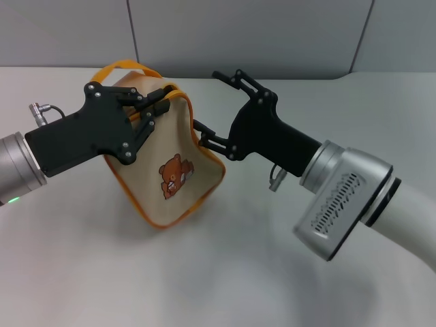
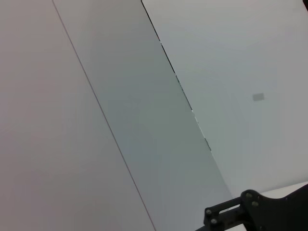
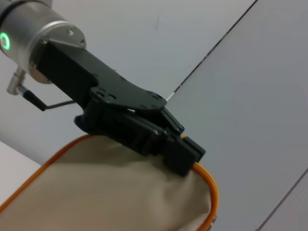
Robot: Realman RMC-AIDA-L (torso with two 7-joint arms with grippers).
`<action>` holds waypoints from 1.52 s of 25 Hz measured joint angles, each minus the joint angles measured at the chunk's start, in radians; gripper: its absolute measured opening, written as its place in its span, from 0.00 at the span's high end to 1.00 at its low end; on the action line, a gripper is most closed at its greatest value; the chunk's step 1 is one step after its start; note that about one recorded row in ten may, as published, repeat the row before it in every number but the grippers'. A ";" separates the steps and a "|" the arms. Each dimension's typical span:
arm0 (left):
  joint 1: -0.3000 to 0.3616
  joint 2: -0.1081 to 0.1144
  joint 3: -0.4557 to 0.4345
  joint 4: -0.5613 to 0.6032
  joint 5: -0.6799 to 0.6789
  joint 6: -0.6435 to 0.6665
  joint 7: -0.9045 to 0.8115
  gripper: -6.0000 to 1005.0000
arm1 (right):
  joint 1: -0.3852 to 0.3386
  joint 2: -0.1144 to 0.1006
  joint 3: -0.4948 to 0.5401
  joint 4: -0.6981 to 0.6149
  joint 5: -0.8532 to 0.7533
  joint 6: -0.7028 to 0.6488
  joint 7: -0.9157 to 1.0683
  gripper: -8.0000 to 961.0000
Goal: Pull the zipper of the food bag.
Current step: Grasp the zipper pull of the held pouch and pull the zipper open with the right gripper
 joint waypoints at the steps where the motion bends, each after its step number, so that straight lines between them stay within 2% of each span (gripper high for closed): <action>1: 0.000 0.000 0.000 0.000 0.000 0.000 0.000 0.93 | 0.000 0.000 0.000 0.000 0.000 0.000 0.000 0.18; 9: 0.000 0.000 0.000 -0.002 0.001 -0.003 0.000 0.93 | 0.009 0.000 0.030 -0.004 -0.008 0.036 0.004 0.18; 20: -0.010 0.001 0.000 -0.026 0.001 -0.003 0.009 0.93 | 0.047 0.000 0.039 0.040 -0.012 0.075 0.009 0.23; 38: -0.011 0.002 -0.003 -0.028 0.002 0.000 0.011 0.93 | 0.048 0.000 0.096 0.062 -0.035 0.119 0.012 0.33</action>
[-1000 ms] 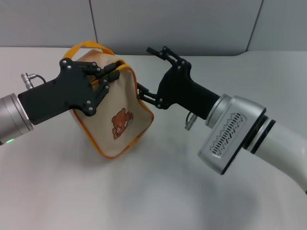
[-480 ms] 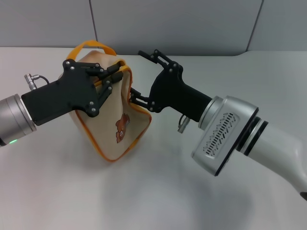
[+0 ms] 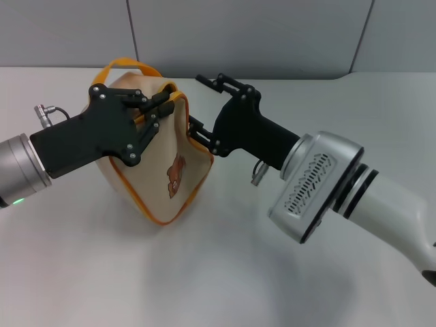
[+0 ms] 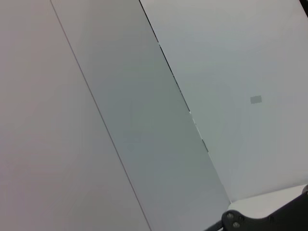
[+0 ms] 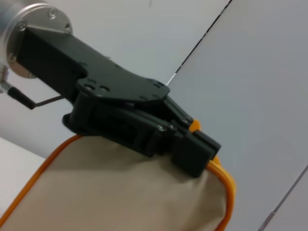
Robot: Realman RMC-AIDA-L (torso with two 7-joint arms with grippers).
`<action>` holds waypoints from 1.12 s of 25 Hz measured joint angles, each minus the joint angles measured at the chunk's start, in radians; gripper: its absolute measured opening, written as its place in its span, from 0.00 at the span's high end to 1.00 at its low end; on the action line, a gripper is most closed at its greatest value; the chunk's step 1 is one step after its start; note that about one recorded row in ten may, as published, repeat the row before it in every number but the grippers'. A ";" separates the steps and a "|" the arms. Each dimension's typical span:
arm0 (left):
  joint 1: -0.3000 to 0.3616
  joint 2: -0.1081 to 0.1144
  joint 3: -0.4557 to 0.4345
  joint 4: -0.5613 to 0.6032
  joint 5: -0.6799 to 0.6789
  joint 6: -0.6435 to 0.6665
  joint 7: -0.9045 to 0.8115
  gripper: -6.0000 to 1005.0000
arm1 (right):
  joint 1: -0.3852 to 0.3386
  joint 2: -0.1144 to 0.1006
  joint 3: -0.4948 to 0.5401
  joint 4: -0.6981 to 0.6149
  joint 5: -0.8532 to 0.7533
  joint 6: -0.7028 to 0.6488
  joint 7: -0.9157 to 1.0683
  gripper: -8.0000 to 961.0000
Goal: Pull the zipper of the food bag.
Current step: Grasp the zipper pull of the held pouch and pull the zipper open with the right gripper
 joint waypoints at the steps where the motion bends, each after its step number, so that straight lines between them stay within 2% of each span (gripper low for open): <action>1: 0.000 0.000 0.000 0.000 0.000 0.000 0.000 0.93 | 0.002 0.000 0.000 0.002 -0.001 0.004 -0.001 0.33; 7: -0.002 0.000 -0.001 0.000 -0.009 0.001 0.000 0.93 | 0.004 0.000 0.027 0.003 -0.067 0.005 -0.003 0.57; 17: -0.004 0.002 -0.003 0.004 -0.015 -0.010 0.000 0.93 | -0.005 0.000 0.064 -0.007 -0.096 -0.002 -0.007 0.80; 22: -0.008 0.002 -0.004 0.004 -0.014 -0.014 0.001 0.93 | -0.006 0.000 0.064 -0.010 -0.096 -0.002 -0.007 0.96; 28: -0.009 0.003 -0.005 0.007 -0.017 -0.018 0.008 0.93 | -0.018 0.000 0.070 -0.019 -0.092 -0.005 -0.007 0.99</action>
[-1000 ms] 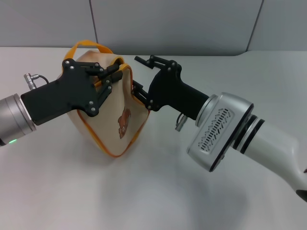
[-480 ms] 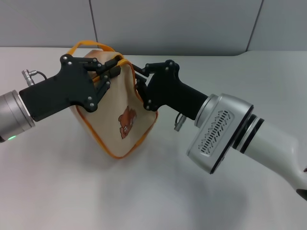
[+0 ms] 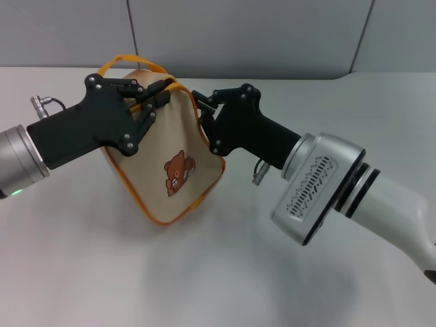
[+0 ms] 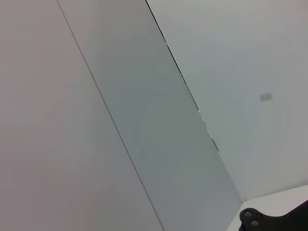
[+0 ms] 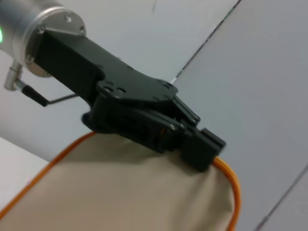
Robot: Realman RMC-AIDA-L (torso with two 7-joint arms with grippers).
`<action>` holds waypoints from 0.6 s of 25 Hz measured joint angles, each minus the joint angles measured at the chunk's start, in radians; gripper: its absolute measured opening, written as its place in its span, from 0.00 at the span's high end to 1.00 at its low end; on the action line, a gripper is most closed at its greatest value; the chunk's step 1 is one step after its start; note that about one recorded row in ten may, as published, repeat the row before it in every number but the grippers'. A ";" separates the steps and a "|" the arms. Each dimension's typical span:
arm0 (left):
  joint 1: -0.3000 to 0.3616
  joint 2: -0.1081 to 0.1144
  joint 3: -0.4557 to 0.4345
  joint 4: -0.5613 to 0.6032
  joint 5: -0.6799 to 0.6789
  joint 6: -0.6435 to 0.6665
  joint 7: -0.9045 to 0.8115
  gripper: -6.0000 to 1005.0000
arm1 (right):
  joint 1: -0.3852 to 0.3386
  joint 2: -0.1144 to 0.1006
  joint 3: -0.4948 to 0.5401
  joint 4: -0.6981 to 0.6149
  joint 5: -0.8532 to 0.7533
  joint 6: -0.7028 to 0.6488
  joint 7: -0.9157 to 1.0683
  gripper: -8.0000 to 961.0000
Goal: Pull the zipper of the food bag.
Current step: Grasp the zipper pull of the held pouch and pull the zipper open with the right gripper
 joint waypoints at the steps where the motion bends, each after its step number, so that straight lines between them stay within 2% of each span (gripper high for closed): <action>1: 0.000 0.000 0.000 -0.002 -0.009 -0.001 0.010 0.93 | -0.015 0.000 0.024 -0.002 -0.002 0.002 -0.001 0.99; 6: 0.000 0.001 0.000 -0.004 -0.031 -0.006 0.016 0.93 | -0.063 0.000 0.044 -0.014 -0.004 0.010 0.003 0.99; 7: 0.000 0.001 0.000 -0.004 -0.032 -0.007 0.016 0.93 | -0.105 0.000 0.044 -0.025 -0.004 0.015 0.007 0.99; 8: 0.000 0.002 0.001 -0.002 -0.033 -0.007 0.014 0.93 | -0.105 0.000 0.044 -0.025 -0.004 0.015 0.007 0.99; 9: 0.000 0.002 -0.003 0.000 -0.036 -0.009 0.009 0.93 | -0.157 0.000 0.044 -0.035 -0.003 0.024 0.009 0.99; 10: 0.000 0.002 -0.003 0.000 -0.036 -0.009 0.009 0.94 | -0.157 0.000 0.044 -0.035 -0.003 0.024 0.009 0.99; 12: -0.002 0.002 -0.007 0.000 -0.038 -0.010 0.006 0.94 | -0.216 -0.001 0.045 -0.040 -0.002 0.020 0.011 0.99; 14: -0.006 0.001 -0.009 -0.005 -0.038 -0.012 -0.006 0.94 | -0.288 -0.001 0.042 -0.042 -0.004 -0.028 0.012 0.99; 15: -0.006 0.001 -0.009 -0.005 -0.038 -0.012 -0.006 0.94 | -0.288 -0.001 0.042 -0.042 -0.004 -0.028 0.012 0.99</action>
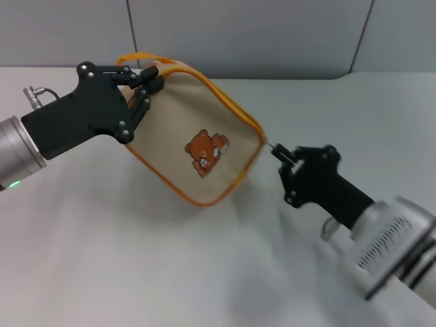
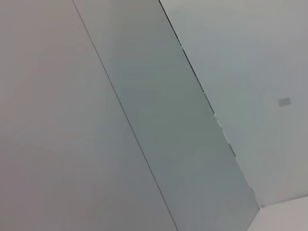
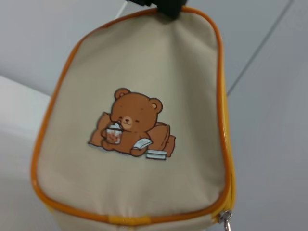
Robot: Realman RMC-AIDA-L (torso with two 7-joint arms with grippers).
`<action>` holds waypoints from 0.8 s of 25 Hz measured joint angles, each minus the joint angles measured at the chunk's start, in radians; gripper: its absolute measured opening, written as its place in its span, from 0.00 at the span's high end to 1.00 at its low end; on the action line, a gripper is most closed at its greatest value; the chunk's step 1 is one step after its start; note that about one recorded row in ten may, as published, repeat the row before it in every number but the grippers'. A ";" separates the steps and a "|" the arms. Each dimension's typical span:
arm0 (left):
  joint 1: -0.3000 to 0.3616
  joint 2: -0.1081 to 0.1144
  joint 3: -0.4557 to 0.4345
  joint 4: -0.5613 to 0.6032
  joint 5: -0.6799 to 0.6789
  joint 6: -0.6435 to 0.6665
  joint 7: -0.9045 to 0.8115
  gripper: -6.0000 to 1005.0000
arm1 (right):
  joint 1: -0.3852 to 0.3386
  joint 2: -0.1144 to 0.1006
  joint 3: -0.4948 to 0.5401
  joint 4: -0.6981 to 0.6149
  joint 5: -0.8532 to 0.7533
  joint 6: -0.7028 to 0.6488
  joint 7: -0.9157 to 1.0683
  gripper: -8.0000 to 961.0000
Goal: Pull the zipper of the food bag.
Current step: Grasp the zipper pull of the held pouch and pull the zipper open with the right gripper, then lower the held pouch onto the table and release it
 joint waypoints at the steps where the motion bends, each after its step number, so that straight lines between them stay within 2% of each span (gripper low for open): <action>1: -0.001 -0.001 0.002 -0.001 0.000 -0.002 -0.002 0.94 | -0.019 -0.001 -0.001 -0.002 0.000 -0.028 0.000 0.99; 4: -0.003 -0.004 0.007 -0.030 -0.001 -0.008 -0.003 0.94 | -0.055 -0.001 0.019 -0.010 0.008 -0.135 0.004 0.99; 8: -0.003 -0.004 0.000 -0.073 -0.012 0.007 -0.014 0.94 | -0.074 -0.001 0.061 -0.005 0.009 -0.209 0.016 0.99; 9: -0.001 -0.004 -0.002 -0.113 -0.052 0.013 -0.039 0.94 | -0.079 -0.003 0.064 0.005 0.005 -0.238 0.023 0.99; 11: 0.002 -0.005 -0.002 -0.168 -0.106 0.007 -0.074 0.94 | -0.080 -0.008 0.060 0.020 0.004 -0.251 0.036 0.89; 16: 0.006 -0.004 -0.004 -0.262 -0.182 -0.039 -0.119 0.94 | -0.081 -0.010 0.058 0.012 0.004 -0.260 0.136 0.75; 18: 0.007 -0.004 -0.004 -0.290 -0.197 -0.054 -0.119 0.94 | -0.079 -0.010 0.058 -0.020 0.003 -0.276 0.230 0.70; 19: 0.008 -0.005 -0.005 -0.303 -0.205 -0.058 -0.114 0.94 | -0.076 -0.010 0.056 -0.064 -0.008 -0.304 0.353 0.65; 20: 0.008 -0.005 -0.005 -0.314 -0.210 -0.059 -0.107 0.94 | -0.076 -0.010 0.056 -0.064 -0.008 -0.304 0.353 0.61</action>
